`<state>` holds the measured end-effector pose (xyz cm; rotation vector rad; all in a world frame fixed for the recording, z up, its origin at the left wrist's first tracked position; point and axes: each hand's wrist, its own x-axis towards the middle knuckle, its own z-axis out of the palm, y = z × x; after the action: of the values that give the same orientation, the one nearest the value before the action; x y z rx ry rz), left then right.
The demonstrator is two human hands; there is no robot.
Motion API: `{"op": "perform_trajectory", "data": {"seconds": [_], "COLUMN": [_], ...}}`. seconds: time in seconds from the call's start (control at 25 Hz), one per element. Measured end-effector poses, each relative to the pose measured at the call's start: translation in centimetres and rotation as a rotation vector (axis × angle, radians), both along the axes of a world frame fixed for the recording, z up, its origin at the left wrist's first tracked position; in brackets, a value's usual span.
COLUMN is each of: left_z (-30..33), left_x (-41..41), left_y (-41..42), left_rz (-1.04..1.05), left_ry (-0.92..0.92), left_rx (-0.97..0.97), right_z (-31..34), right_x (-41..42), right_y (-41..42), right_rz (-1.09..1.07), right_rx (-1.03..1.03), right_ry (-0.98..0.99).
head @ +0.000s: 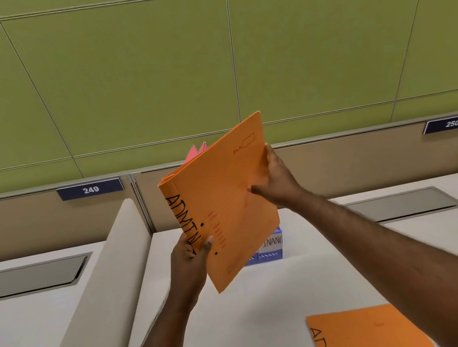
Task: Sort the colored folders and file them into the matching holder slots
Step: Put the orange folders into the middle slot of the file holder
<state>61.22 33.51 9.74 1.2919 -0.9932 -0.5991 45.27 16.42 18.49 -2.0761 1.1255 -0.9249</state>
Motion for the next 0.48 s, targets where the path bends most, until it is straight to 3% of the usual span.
{"op": "perform_trajectory", "data": {"seconds": [0.48], "left_z": [1.5], "left_x": [1.4], "left_y": [-6.6], "left_rz": [0.326], "left_ry": [-0.129], "left_rx": [-0.117], "right_z": [7.0], "right_x": [8.0], "right_y": [-6.4], "right_rz": [0.203], "right_rx": [-0.067], "right_ry": [0.102]}}
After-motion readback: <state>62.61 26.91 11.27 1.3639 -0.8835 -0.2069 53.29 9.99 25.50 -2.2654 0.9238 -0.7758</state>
